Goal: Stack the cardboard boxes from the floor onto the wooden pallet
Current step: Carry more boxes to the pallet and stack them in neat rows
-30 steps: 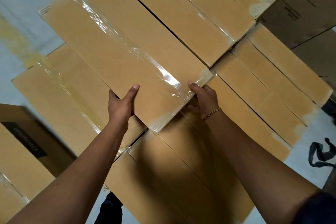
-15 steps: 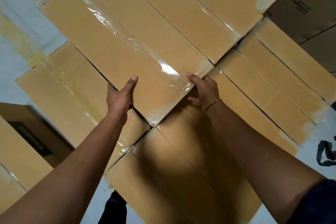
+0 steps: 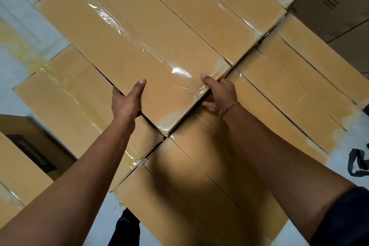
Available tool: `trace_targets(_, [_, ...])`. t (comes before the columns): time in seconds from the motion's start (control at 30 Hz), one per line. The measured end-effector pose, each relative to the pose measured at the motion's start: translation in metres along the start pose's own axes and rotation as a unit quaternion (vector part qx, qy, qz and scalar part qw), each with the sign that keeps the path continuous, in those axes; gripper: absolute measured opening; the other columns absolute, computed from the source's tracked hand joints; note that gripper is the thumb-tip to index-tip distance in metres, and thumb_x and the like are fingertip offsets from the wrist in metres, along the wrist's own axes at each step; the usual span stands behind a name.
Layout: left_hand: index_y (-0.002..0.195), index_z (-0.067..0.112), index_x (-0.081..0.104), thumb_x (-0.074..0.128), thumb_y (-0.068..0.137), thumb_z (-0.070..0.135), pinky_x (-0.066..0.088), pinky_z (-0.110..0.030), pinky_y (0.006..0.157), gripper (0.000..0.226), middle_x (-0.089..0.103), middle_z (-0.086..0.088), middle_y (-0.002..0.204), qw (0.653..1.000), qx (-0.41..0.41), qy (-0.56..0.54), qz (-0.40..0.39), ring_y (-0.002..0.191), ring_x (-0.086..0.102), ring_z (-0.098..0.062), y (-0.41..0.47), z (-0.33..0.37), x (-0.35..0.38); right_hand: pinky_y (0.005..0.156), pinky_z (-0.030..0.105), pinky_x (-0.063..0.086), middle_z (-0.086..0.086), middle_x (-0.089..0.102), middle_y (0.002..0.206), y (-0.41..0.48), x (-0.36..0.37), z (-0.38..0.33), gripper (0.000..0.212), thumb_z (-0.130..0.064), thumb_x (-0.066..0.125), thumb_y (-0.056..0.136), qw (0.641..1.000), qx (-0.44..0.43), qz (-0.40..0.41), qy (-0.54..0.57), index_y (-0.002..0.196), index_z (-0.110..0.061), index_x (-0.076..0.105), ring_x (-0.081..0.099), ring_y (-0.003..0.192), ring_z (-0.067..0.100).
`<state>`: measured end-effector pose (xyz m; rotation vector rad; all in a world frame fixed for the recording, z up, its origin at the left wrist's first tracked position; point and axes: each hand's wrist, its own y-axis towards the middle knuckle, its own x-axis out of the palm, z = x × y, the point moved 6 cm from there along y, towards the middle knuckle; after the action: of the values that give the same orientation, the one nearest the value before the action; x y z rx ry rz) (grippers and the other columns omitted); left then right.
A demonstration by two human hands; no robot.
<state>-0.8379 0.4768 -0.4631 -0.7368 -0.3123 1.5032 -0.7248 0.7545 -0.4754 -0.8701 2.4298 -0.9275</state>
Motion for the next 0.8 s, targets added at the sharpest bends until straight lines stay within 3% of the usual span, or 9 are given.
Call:
trace_targets(0.23, [0.155, 0.026, 0.036, 0.080, 0.055, 0.080, 0.063, -0.039, 0.070, 0.122, 0.047, 0.006, 0.154, 1.000, -0.003, 0.021, -0.009, 0.130, 0.058, -0.022, 0.002, -0.002, -0.004, 0.063, 0.049, 0.064, 0.005, 0.055, 0.144, -0.010, -0.001, -0.001, 0.098, -0.057, 0.088, 0.069, 1.000, 0.007, -0.005, -0.026, 0.145, -0.007, 0.051, 0.055, 0.129, 0.026])
trace_targets(0.33, [0.162, 0.025, 0.024, 0.080, 0.072, 0.070, 0.061, -0.047, 0.084, 0.115, 0.036, 0.005, 0.161, 0.999, -0.003, 0.028, -0.014, 0.132, 0.055, -0.020, 0.001, -0.003, -0.004, 0.064, 0.048, 0.065, 0.003, 0.064, 0.128, -0.015, -0.004, -0.005, 0.078, -0.061, 0.087, 0.069, 0.999, -0.004, -0.003, -0.047, 0.125, -0.010, 0.065, 0.060, 0.120, 0.022])
trace_targets(0.4, [0.163, 0.024, 0.018, 0.078, 0.082, 0.062, 0.059, -0.048, 0.090, 0.108, 0.040, 0.004, 0.155, 1.000, -0.001, 0.027, -0.017, 0.127, 0.055, -0.019, -0.002, -0.002, -0.006, 0.072, 0.050, 0.065, 0.002, 0.064, 0.124, -0.019, -0.007, -0.009, 0.070, -0.059, 0.085, 0.073, 0.999, -0.016, 0.009, -0.051, 0.119, -0.010, 0.065, 0.060, 0.119, 0.022])
trace_targets(0.47, [0.164, 0.024, 0.014, 0.077, 0.083, 0.062, 0.055, -0.048, 0.097, 0.110, 0.041, 0.001, 0.152, 0.999, 0.011, 0.036, -0.018, 0.132, 0.051, -0.022, -0.003, 0.002, -0.011, 0.098, 0.050, 0.057, 0.006, 0.056, 0.142, -0.023, -0.010, -0.012, 0.085, -0.059, 0.084, 0.075, 0.997, -0.040, 0.038, -0.057, 0.137, -0.010, 0.054, 0.053, 0.132, 0.027])
trace_targets(0.53, [0.165, 0.024, 0.009, 0.076, 0.082, 0.065, 0.043, -0.046, 0.114, 0.115, 0.030, -0.001, 0.165, 0.998, 0.036, 0.057, -0.010, 0.146, 0.040, -0.024, -0.002, 0.006, -0.021, 0.118, 0.034, 0.034, 0.008, 0.032, 0.165, -0.034, -0.013, -0.019, 0.109, -0.057, 0.082, 0.078, 0.988, -0.089, 0.083, -0.090, 0.160, -0.012, 0.026, 0.035, 0.149, 0.027])
trace_targets(0.57, [0.166, 0.023, 0.006, 0.075, 0.083, 0.065, 0.034, -0.042, 0.120, 0.115, 0.022, -0.002, 0.170, 0.996, 0.053, 0.070, -0.007, 0.152, 0.031, -0.023, -0.002, 0.009, -0.026, 0.115, 0.027, 0.027, 0.008, 0.022, 0.169, -0.041, -0.014, -0.023, 0.113, -0.055, 0.081, 0.081, 0.981, -0.118, 0.105, -0.111, 0.163, -0.013, 0.016, 0.029, 0.152, 0.025])
trace_targets(0.63, [0.166, 0.020, 0.003, 0.071, 0.087, 0.064, 0.022, -0.037, 0.125, 0.113, 0.011, -0.003, 0.173, 0.991, 0.089, 0.098, -0.003, 0.157, 0.019, -0.020, -0.002, 0.016, -0.035, 0.110, 0.023, 0.026, 0.008, 0.013, 0.171, -0.055, -0.014, -0.030, 0.113, -0.052, 0.079, 0.085, 0.965, -0.168, 0.138, -0.145, 0.164, -0.012, 0.010, 0.026, 0.153, 0.025])
trace_targets(0.8, [0.166, 0.015, 0.005, 0.065, 0.090, 0.066, 0.015, -0.041, 0.128, 0.109, 0.009, -0.006, 0.173, 0.976, 0.146, 0.162, -0.024, 0.159, 0.011, -0.022, -0.003, 0.040, -0.060, 0.123, 0.040, 0.028, 0.004, 0.012, 0.171, -0.092, 0.004, -0.052, 0.105, -0.057, 0.074, 0.087, 0.931, -0.236, 0.153, -0.232, 0.164, -0.016, 0.015, 0.022, 0.155, 0.022])
